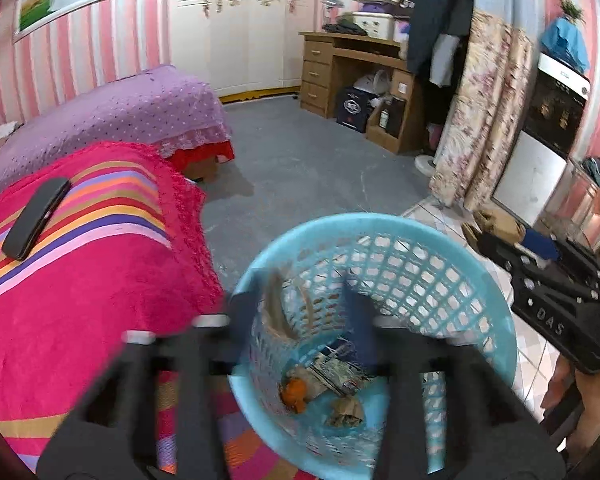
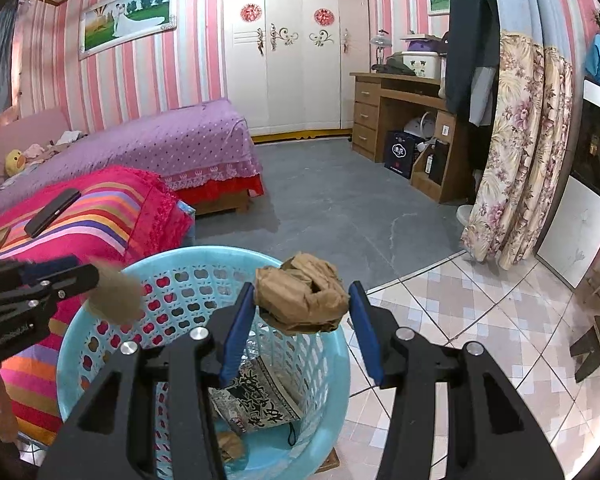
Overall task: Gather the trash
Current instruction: 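Carry the cardboard tube and brown paper to the blue basket and open both tools, then move both open tools back over the trash on the bed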
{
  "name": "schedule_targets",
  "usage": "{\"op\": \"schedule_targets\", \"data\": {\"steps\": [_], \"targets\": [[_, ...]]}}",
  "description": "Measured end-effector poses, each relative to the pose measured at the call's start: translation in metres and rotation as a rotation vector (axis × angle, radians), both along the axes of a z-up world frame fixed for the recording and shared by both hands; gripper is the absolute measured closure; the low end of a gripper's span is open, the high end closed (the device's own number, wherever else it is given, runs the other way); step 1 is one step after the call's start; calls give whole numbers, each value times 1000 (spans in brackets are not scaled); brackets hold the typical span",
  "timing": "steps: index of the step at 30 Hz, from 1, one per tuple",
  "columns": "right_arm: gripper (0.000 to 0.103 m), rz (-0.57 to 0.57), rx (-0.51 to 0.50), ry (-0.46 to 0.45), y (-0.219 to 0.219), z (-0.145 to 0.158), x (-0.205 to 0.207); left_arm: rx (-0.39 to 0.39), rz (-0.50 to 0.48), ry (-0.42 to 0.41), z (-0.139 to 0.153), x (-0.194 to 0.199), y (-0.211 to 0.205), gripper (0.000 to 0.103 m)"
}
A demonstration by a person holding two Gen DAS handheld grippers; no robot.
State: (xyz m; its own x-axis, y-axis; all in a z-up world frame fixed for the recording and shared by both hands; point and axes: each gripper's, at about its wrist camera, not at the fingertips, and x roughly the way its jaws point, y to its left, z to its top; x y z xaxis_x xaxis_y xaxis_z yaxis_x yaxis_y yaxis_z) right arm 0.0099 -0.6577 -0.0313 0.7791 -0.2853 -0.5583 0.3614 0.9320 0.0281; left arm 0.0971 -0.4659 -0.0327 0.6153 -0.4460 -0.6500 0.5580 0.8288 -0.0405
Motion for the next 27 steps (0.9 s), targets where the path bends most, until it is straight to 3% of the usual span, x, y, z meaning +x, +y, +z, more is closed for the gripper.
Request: {"op": "schedule_targets", "data": {"steps": [5,14,21,27], "targets": [[55,1,0,7,5,-2,4,22,105,-90,11,8,27,13],[52,20,-22,15,26,-4,24,37,215,-101,12,25,78,9],[16,26,-32,-2,51,8,35,35,272,-117,20,29,121,8],[6,30,-81,-34,90,25,51,28,328,-148,35,32,171,6]]}}
